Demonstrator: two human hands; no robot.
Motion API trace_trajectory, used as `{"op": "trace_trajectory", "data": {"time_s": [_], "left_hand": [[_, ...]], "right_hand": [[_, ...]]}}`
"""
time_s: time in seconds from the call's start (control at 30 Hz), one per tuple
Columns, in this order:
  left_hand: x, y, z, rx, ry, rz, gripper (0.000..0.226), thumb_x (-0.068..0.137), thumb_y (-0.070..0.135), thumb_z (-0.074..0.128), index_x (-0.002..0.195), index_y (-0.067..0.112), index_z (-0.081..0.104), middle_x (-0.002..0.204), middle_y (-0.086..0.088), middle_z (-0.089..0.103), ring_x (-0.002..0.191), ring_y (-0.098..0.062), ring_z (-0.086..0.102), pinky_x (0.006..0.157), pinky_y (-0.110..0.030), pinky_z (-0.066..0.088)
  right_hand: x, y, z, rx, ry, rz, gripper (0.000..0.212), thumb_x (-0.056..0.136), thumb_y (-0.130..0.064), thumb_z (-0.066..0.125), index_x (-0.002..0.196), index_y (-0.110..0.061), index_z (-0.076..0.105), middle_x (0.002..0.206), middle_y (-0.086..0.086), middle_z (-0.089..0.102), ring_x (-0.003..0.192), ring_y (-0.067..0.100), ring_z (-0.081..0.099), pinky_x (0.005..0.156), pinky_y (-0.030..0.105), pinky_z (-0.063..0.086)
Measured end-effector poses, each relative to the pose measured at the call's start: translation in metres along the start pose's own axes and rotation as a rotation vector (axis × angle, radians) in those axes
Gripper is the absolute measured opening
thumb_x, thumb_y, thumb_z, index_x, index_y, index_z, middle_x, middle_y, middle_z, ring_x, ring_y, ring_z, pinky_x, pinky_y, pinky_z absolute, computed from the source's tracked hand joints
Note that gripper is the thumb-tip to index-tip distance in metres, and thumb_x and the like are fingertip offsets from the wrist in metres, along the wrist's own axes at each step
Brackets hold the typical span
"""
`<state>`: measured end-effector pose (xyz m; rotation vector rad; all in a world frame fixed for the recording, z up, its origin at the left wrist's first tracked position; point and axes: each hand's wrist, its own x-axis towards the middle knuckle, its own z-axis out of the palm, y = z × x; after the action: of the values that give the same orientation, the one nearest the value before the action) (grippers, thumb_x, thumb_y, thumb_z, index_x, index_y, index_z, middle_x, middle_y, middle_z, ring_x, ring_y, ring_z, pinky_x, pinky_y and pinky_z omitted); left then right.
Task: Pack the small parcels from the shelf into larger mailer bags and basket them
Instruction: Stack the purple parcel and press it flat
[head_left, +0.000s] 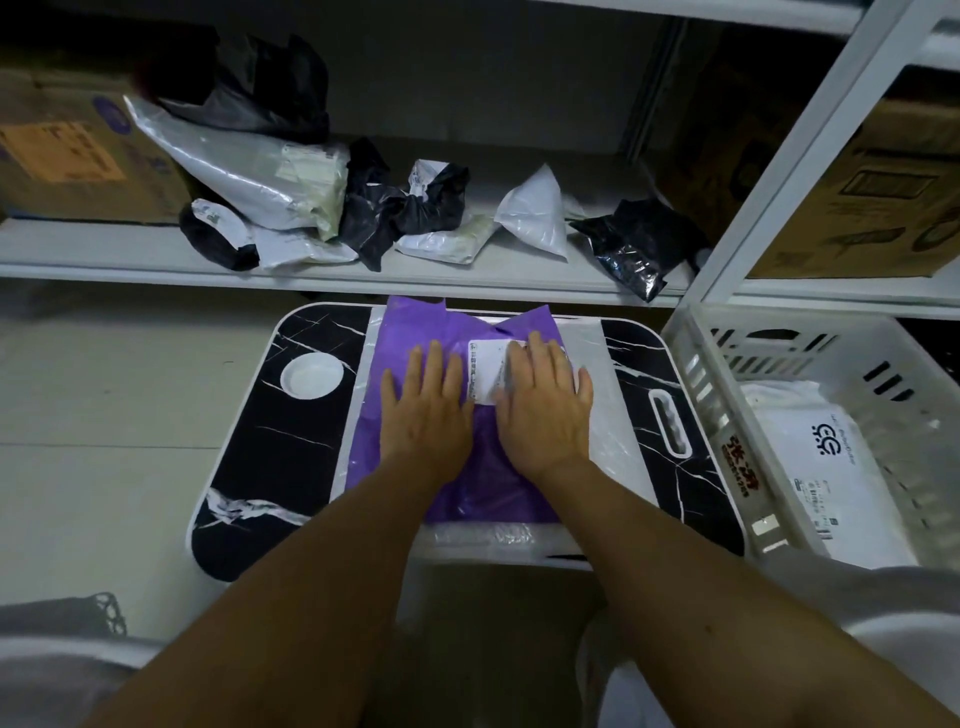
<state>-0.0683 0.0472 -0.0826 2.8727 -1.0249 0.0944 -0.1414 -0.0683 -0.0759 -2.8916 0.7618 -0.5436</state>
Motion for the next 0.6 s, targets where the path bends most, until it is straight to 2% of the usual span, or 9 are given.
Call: {"op": "trace_trajectory", "data": {"time_s": [0.03,0.1,0.17,0.3,0.4,0.47,0.53,0.6], "left_hand": [[0.002,0.000,0.006,-0.010,-0.061,0.023,0.060,0.101,0.047,0.019,0.153,0.018,0.010,0.161,-0.008,0.005,0.148,-0.027,0.004,0.115,-0.054,0.010],[0.000,-0.002,0.017,-0.024,-0.198,0.011,0.062,0.100,0.052,0.012,0.154,0.025,0.000,0.162,-0.002,-0.003,0.149,-0.026,-0.003,0.116,-0.057,0.007],[-0.002,-0.002,0.023,-0.010,-0.283,-0.023,0.063,0.098,0.056,0.009,0.153,0.028,-0.004,0.162,-0.001,-0.007,0.148,-0.028,-0.006,0.115,-0.060,0.006],[0.004,-0.001,0.022,0.005,-0.378,-0.103,0.065,0.096,0.060,0.007,0.152,0.030,-0.008,0.161,-0.003,-0.012,0.147,-0.036,-0.009,0.111,-0.067,0.007],[0.009,0.004,0.018,0.004,-0.411,-0.172,0.065,0.096,0.060,0.006,0.153,0.029,-0.004,0.161,-0.005,-0.008,0.146,-0.041,-0.006,0.111,-0.067,0.005],[0.012,0.009,0.015,0.009,-0.384,-0.197,0.061,0.098,0.055,0.009,0.151,0.026,0.014,0.160,-0.010,0.010,0.144,-0.043,0.009,0.111,-0.066,0.006],[0.017,0.010,0.009,-0.019,-0.236,-0.225,0.052,0.100,0.046,0.016,0.136,0.021,0.044,0.144,-0.012,0.044,0.132,-0.039,0.036,0.110,-0.060,0.017],[0.028,0.005,0.004,-0.096,-0.076,-0.276,0.046,0.100,0.038,0.023,0.120,0.016,0.058,0.124,-0.010,0.058,0.118,-0.033,0.048,0.104,-0.051,0.032]], "right_hand": [[0.003,0.002,0.003,-0.018,-0.121,-0.008,0.055,0.099,-0.040,0.040,0.150,-0.022,0.029,0.159,0.006,0.022,0.147,0.027,0.019,0.113,0.057,0.017],[-0.001,0.009,0.010,-0.037,-0.327,-0.023,0.061,0.101,-0.051,0.022,0.155,-0.028,0.005,0.164,0.002,0.000,0.150,0.025,-0.003,0.116,0.058,0.004],[-0.006,0.015,0.017,-0.046,-0.415,-0.024,0.065,0.100,-0.057,0.017,0.155,-0.030,-0.003,0.163,0.000,-0.006,0.150,0.025,-0.008,0.116,0.058,-0.001],[-0.002,0.015,0.025,-0.100,-0.492,-0.010,0.067,0.098,-0.061,0.015,0.154,-0.031,-0.004,0.163,0.000,-0.006,0.150,0.026,-0.005,0.115,0.061,0.000],[0.006,0.014,0.023,-0.114,-0.534,0.031,0.065,0.097,-0.062,0.014,0.154,-0.032,0.005,0.163,-0.001,0.006,0.149,0.025,0.004,0.114,0.063,0.002],[0.010,0.012,0.023,-0.097,-0.496,0.042,0.059,0.098,-0.059,0.016,0.150,-0.033,0.024,0.157,0.000,0.027,0.145,0.027,0.020,0.113,0.064,0.007],[0.014,0.011,0.021,-0.047,-0.361,0.061,0.050,0.100,-0.052,0.021,0.134,-0.029,0.049,0.137,0.002,0.052,0.130,0.028,0.041,0.110,0.058,0.023],[0.023,0.014,0.020,0.016,-0.198,0.119,0.046,0.102,-0.043,0.025,0.112,-0.018,0.062,0.113,0.007,0.062,0.109,0.027,0.054,0.093,0.046,0.042]]}}
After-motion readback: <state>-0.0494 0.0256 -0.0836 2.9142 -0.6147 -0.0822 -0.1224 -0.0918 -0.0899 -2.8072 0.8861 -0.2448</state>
